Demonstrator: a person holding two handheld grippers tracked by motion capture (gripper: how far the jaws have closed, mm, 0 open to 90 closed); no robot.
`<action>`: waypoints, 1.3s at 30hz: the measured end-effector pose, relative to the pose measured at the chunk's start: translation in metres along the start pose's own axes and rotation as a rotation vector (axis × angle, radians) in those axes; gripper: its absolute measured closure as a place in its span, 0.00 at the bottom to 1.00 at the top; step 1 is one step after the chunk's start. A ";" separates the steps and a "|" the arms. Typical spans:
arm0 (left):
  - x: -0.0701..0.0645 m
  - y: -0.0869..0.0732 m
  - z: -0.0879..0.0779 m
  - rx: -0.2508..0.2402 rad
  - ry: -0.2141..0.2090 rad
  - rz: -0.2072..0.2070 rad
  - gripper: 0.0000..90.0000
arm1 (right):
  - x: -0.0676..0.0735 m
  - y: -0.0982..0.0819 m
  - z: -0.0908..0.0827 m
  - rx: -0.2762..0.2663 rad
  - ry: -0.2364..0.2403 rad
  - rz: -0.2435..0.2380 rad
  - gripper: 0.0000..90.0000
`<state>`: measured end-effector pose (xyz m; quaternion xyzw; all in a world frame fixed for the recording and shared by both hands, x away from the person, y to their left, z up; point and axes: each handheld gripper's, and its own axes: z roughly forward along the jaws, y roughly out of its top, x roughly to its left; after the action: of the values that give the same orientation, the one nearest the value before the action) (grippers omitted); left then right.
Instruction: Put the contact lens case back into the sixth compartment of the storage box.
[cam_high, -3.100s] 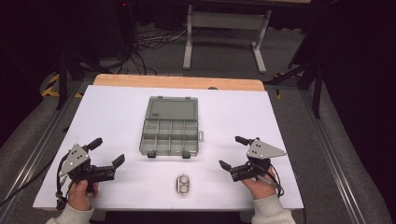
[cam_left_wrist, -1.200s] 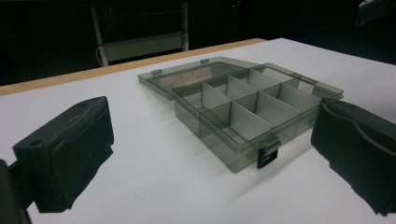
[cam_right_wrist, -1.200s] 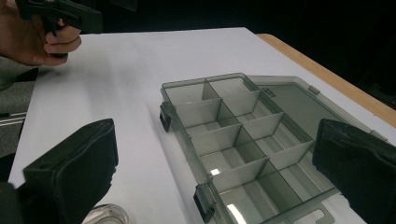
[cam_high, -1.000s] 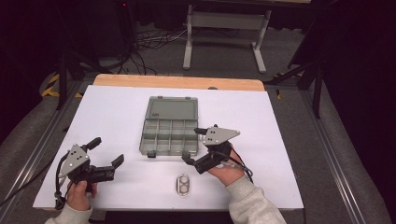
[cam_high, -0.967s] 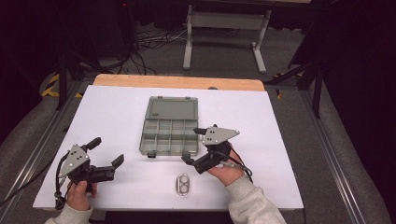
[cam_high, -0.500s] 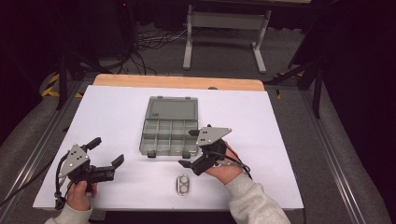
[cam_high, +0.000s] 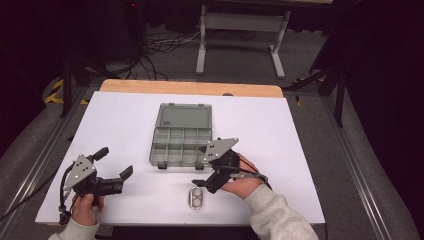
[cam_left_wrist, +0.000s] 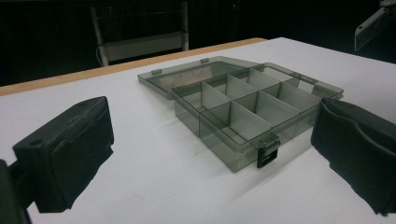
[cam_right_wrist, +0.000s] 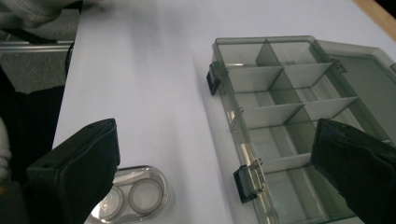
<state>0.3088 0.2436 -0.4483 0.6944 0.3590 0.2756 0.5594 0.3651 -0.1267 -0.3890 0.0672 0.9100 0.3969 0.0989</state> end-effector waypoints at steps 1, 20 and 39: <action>0.000 0.000 0.000 -0.001 0.000 -0.001 0.00 | 0.001 0.001 0.001 0.008 0.005 -0.005 0.02; 0.001 0.000 0.000 -0.004 0.002 -0.004 0.00 | 0.016 0.004 0.015 0.161 0.088 -0.073 0.03; 0.001 0.001 -0.001 -0.002 0.006 -0.003 0.00 | 0.023 0.000 0.029 0.259 0.176 -0.070 0.03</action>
<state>0.3087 0.2444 -0.4475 0.6924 0.3615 0.2773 0.5594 0.3495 -0.1014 -0.4115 0.0124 0.9606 0.2768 0.0232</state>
